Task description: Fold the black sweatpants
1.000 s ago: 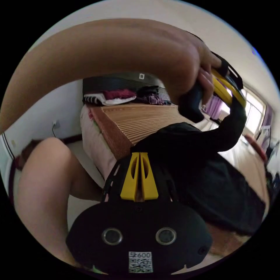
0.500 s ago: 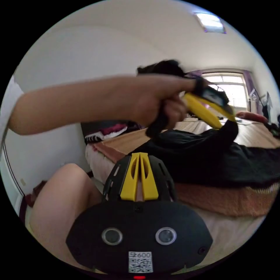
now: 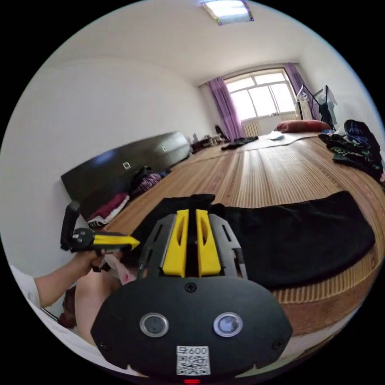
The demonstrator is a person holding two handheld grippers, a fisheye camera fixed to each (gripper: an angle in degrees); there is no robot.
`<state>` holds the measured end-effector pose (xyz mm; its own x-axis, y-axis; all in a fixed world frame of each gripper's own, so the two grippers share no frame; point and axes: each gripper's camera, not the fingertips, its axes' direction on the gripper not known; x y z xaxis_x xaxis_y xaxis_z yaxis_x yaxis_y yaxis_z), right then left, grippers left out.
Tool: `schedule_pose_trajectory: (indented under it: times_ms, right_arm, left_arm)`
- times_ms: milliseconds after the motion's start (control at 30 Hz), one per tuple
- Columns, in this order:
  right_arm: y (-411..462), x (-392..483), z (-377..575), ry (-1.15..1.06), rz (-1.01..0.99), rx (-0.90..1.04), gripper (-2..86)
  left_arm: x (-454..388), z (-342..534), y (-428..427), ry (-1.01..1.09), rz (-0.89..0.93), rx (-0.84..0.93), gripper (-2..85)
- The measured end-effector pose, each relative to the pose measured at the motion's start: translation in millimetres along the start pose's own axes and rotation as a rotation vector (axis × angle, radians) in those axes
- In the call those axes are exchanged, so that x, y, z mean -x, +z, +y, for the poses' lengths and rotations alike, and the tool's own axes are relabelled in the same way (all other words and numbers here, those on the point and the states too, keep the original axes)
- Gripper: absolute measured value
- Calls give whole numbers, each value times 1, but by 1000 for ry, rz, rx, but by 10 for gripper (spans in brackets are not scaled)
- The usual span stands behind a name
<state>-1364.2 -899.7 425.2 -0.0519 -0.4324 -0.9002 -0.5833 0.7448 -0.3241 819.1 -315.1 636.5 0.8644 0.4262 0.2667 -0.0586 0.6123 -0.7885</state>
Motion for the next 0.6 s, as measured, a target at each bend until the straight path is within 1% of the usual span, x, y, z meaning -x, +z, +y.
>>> schedule_pose_trajectory:
  times_ms: [33,67,133,200,233,267,333,400,467,600]
  right_arm:
    - [13,-8,-22,9,-1,49,94]
    - [27,-18,-42,23,-15,94,102]
    - [46,-34,-67,89,-44,133,110]
    - [69,-46,-91,148,-123,210,114]
    - [88,-49,-105,182,-177,285,116]
    - [105,-47,-116,200,-176,361,117]
    - [121,-36,-131,144,-143,419,112]
    - [123,-21,-147,64,-153,400,87]
    - [113,-2,-164,-24,-178,362,41]
    - [82,40,-169,-177,-178,277,20]
  left_arm:
    - [1,18,17,-3,-15,-22,6]
    - [4,37,26,-15,-35,-87,5]
    - [12,58,44,-30,-43,-124,5]
    - [21,78,57,-62,-42,-166,5]
    - [28,93,66,-88,-35,-199,5]
    - [36,108,74,-101,-27,-234,5]
    - [47,129,85,-106,-19,-277,4]
    - [57,146,94,-108,-15,-310,5]
    - [68,166,102,-92,-21,-339,7]
    - [91,176,104,-141,-28,-312,15]
